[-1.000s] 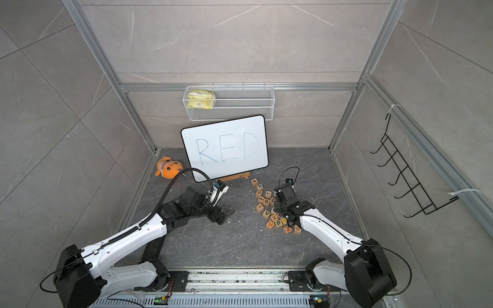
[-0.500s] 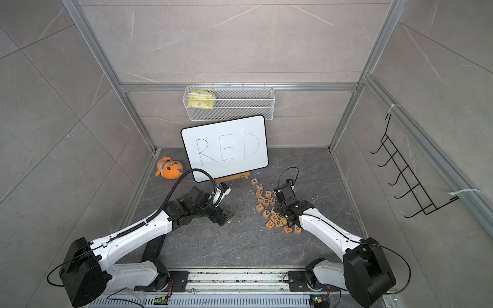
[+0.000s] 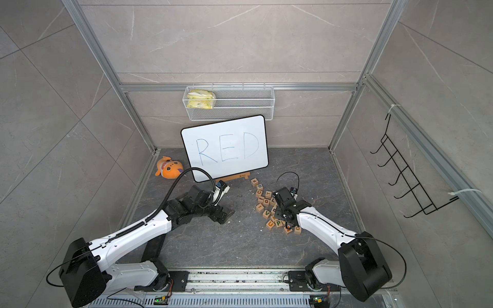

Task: Assemble the uppercase word "red" with letter blocks
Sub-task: Pick up the letter block from the center of the board.

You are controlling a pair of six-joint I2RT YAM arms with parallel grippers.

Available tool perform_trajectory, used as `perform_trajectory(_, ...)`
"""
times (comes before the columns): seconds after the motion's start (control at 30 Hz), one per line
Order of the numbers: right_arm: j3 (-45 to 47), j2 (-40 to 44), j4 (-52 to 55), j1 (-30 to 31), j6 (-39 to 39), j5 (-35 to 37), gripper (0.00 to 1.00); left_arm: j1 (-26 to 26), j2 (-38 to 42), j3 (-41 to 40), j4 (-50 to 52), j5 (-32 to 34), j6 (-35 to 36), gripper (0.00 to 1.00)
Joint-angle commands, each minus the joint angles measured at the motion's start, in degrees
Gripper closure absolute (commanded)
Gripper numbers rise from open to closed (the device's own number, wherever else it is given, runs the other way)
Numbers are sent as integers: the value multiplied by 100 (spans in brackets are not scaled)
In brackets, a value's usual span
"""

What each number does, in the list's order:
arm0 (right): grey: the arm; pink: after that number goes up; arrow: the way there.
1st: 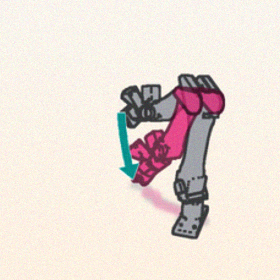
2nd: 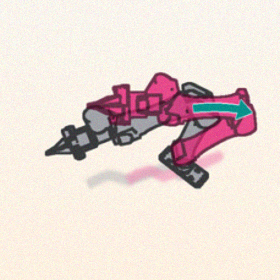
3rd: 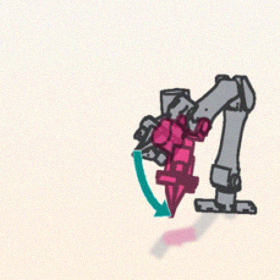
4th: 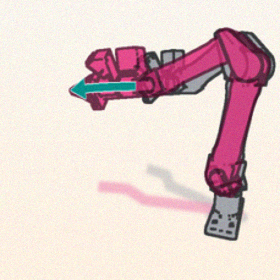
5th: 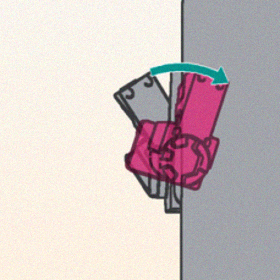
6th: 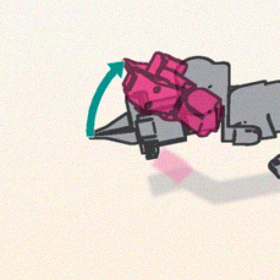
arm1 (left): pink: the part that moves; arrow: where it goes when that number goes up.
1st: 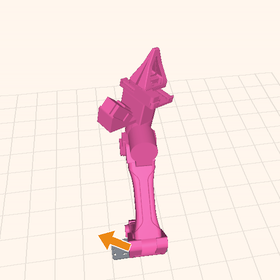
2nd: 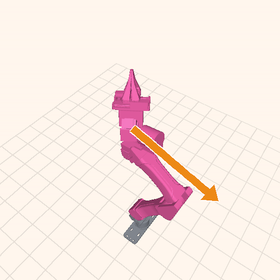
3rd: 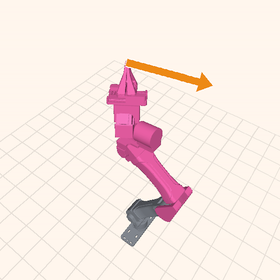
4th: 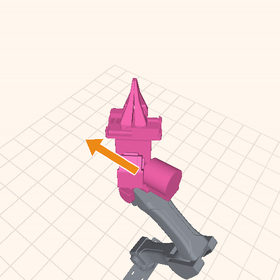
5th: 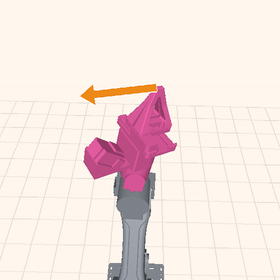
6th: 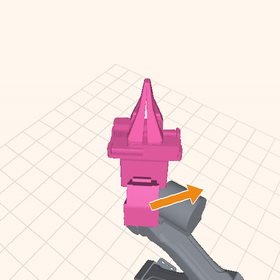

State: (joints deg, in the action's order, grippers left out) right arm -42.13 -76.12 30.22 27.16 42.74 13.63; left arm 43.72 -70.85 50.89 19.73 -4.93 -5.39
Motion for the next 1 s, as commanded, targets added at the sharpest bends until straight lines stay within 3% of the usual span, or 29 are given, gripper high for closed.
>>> perform_trajectory(0.0,-255,-243,-74,44,157,-121,63,-31,124,219,117,52,-95,2)
perform_trajectory(0.27,-387,-586,-252,133,145,-168,62,-31,96,221,137,84,-95,2)
perform_trajectory(0.57,-291,-664,-143,141,146,278,63,-31,69,229,151,115,-88,2)
perform_trajectory(0.83,-204,-769,-540,141,24,-154,63,-25,35,237,163,135,-68,2)
perform_trajectory(0.97,-233,-816,-389,141,39,-13,63,-30,24,237,172,173,-59,2)
